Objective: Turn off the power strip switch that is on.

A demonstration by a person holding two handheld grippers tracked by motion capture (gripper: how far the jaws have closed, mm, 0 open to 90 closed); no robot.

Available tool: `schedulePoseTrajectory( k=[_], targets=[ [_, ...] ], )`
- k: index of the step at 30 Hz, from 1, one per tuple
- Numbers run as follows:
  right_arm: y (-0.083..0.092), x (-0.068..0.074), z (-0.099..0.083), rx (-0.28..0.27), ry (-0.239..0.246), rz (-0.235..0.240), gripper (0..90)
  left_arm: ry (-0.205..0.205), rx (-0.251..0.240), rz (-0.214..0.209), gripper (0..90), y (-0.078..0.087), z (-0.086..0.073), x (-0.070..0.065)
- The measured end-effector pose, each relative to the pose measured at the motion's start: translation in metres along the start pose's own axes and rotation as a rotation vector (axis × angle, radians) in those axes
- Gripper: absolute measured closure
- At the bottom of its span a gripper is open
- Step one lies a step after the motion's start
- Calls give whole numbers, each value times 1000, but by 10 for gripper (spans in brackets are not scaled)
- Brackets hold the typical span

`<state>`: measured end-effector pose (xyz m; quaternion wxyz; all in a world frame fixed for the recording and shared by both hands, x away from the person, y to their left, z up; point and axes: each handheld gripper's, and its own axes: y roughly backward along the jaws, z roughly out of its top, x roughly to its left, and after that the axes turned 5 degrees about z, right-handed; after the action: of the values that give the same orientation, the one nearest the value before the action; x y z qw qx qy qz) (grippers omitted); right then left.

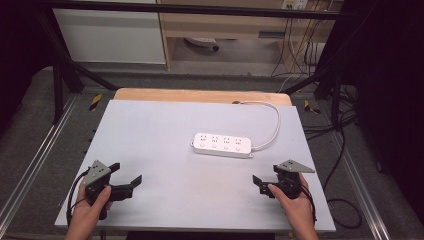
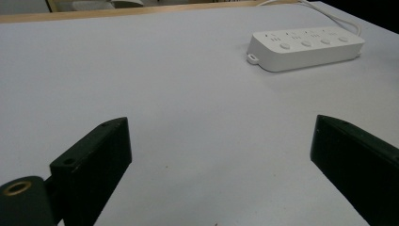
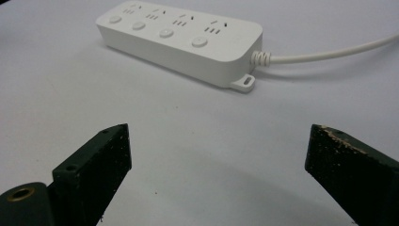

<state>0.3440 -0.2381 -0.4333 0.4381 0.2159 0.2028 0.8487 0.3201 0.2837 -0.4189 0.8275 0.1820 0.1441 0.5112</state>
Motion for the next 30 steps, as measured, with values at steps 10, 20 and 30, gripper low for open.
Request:
schedulePoseTrajectory(
  k=[10, 20, 30],
  targets=[
    [2, 0, 23, -13, 26, 49, 53, 22, -5, 1, 56, 0, -1, 3],
    [-5, -2, 47, -100, 52, 5, 136, 18, 5, 1, 56, -1, -2, 2],
    [-14, -2, 63, -103, 61, 71, 122, 18, 5, 0, 56, -1, -2, 3]
  ],
)
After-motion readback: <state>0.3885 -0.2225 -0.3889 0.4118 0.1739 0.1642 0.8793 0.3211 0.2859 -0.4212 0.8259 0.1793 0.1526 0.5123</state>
